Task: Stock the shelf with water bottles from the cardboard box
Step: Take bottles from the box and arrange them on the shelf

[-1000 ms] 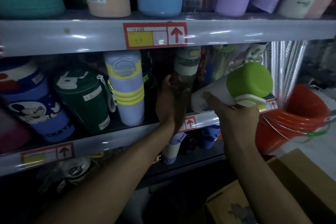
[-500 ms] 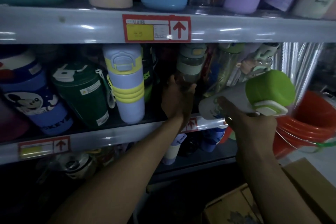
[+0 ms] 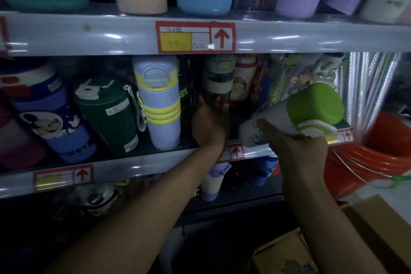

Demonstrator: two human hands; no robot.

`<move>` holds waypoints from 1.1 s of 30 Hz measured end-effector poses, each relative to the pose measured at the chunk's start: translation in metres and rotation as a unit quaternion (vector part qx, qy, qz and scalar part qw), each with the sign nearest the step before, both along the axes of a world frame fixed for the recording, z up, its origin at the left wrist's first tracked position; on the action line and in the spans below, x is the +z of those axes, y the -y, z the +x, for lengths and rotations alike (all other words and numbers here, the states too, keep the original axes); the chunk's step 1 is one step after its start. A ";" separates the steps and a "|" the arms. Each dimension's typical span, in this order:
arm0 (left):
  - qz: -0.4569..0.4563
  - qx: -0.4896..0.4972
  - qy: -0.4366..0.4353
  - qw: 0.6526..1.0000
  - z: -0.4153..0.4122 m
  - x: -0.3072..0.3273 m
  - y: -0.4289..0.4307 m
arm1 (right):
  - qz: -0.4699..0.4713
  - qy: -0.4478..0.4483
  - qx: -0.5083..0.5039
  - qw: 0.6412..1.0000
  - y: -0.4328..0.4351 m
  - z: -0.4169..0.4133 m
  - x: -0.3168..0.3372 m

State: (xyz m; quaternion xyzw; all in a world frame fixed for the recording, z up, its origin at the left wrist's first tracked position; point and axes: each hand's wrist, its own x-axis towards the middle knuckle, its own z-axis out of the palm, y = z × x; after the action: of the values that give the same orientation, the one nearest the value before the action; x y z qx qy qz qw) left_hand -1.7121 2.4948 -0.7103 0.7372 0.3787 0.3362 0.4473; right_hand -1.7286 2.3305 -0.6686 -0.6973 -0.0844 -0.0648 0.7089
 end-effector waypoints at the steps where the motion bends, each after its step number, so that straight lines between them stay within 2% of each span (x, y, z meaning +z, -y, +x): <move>1: -0.007 -0.004 0.009 1.000 0.000 -0.002 -0.001 | -0.008 0.000 0.000 1.000 0.000 0.000 0.000; 9: -0.015 -0.013 0.003 1.000 -0.004 -0.001 0.001 | -0.042 -0.008 0.001 0.999 -0.005 -0.002 0.003; 15: 0.000 -0.021 0.050 0.999 -0.020 -0.002 0.007 | -0.070 0.023 0.024 0.997 -0.010 0.000 0.002; 23: 0.025 -0.085 0.105 0.991 -0.060 0.000 0.022 | -0.077 0.066 0.053 0.993 -0.032 0.009 -0.009; 33: -0.048 -0.160 0.130 0.977 -0.079 -0.018 0.023 | -0.061 0.062 0.073 0.994 -0.058 0.008 -0.010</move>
State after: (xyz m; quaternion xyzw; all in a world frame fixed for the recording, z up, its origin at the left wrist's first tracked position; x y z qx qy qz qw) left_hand -1.7911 2.4722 -0.7278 0.7157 0.2105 0.3346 0.5757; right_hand -1.7205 2.3888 -0.6789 -0.7259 -0.1823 -0.0506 0.6613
